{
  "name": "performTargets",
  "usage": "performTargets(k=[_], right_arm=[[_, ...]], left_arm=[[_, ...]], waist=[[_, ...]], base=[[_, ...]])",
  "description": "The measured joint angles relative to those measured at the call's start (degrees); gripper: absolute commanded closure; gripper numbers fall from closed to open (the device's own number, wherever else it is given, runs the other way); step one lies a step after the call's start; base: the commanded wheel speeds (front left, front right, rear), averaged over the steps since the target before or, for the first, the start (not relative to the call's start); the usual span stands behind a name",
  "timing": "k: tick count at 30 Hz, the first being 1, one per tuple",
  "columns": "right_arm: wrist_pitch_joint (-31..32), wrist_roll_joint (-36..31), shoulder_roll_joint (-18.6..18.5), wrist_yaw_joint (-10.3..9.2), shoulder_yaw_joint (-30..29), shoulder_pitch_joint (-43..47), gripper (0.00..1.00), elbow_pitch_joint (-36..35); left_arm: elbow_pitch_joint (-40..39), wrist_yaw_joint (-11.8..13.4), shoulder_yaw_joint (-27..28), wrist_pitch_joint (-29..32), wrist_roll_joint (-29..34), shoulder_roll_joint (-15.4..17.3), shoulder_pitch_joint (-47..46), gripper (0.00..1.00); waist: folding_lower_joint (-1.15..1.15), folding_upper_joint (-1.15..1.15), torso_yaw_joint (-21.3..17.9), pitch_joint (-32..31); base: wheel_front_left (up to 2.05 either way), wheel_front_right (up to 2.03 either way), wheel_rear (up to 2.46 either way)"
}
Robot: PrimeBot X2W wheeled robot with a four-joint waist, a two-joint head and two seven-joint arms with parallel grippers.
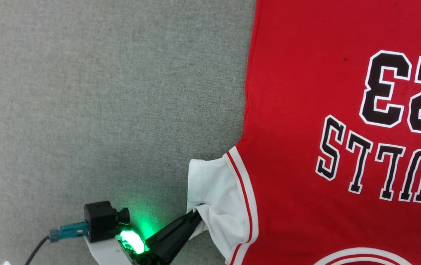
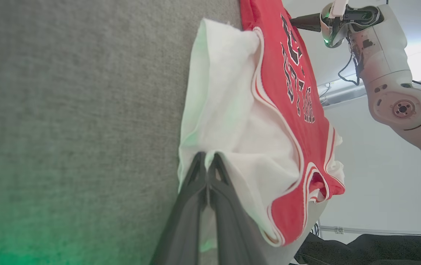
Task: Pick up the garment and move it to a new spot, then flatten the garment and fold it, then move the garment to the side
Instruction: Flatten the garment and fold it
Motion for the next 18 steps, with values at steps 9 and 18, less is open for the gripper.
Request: performTargets(k=[9, 18], right_arm=[[-3.96, 8.70, -3.97, 0.01, 2.85, 10.01, 1.00, -6.24], [-5.91, 21.84, -12.28, 0.01, 1.26, 30.50, 1.00, -19.41]], left_arm=[[2.50, 0.07, -0.60, -1.41, -1.24, 0.18, -0.63, 1.00], [4.24, 0.07, 0.49, -1.87, -1.65, 1.74, -0.57, 1.00]], waist=[[0.00, 0.00, -1.58, -4.11], [0.00, 0.00, -4.28, -9.91]], base=[[0.00, 0.00, 0.00], [0.00, 0.00, 0.00]])
